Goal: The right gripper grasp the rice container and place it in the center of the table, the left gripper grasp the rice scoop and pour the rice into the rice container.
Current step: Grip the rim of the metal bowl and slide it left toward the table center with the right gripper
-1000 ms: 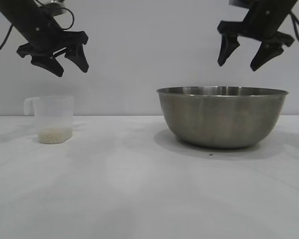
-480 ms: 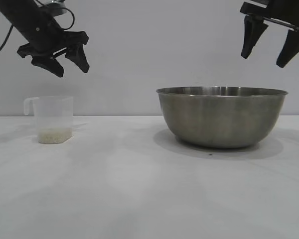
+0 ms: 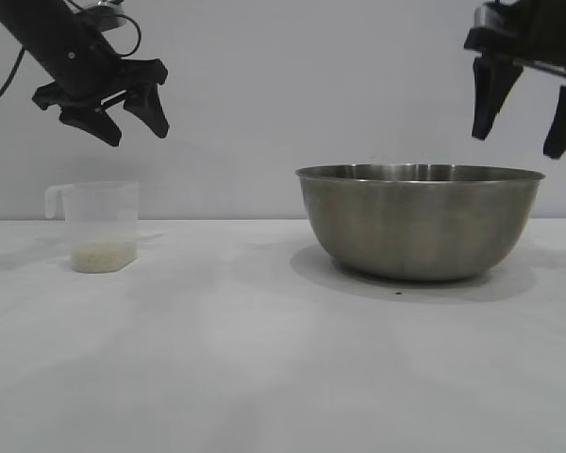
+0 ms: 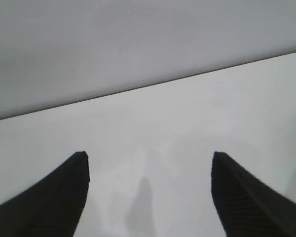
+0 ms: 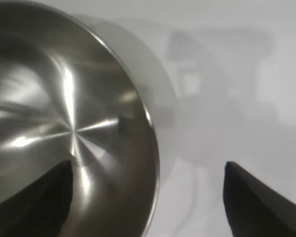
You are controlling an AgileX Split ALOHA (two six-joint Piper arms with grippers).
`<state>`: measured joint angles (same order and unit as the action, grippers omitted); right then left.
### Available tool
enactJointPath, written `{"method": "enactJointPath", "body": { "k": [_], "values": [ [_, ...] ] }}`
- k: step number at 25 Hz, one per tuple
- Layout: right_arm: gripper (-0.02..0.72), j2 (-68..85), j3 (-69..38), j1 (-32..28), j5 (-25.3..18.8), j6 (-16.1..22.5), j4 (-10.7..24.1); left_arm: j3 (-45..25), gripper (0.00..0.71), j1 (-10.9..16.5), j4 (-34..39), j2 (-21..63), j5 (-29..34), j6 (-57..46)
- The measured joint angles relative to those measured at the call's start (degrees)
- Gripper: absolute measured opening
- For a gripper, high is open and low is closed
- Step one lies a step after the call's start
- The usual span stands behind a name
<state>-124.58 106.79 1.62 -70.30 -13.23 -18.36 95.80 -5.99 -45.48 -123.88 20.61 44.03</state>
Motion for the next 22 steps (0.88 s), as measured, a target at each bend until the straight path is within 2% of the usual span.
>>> {"method": "enactJointPath", "body": {
  "k": [10, 11, 12, 17, 18, 19, 22],
  "values": [
    [0.589, -4.8, 0.0, 0.0, 0.0, 0.1, -0.7, 0.0, 0.458, 0.0, 0.0, 0.0, 0.0, 0.0],
    [0.534, -5.2, 0.0, 0.0, 0.0, 0.1, -1.1, 0.0, 0.458, 0.0, 0.0, 0.0, 0.0, 0.0],
    [0.531, -5.3, 0.0, 0.0, 0.0, 0.1, -1.4, 0.0, 0.458, 0.0, 0.0, 0.0, 0.0, 0.0],
    [0.148, -5.4, 0.0, 0.0, 0.1, 0.1, -1.6, 0.0, 0.458, 0.0, 0.0, 0.0, 0.0, 0.0],
    [0.104, -5.4, 0.0, 0.0, 0.1, 0.1, -1.6, 0.0, 0.458, 0.0, 0.0, 0.0, 0.0, 0.0],
    [0.083, -5.4, 0.0, 0.0, 0.1, 0.1, -1.7, 0.0, 0.458, 0.0, 0.0, 0.0, 0.0, 0.0],
    [0.090, -5.4, 0.0, 0.0, 0.1, 0.1, -1.8, 0.0, 0.458, 0.0, 0.0, 0.0, 0.0, 0.0]
  ]
}}
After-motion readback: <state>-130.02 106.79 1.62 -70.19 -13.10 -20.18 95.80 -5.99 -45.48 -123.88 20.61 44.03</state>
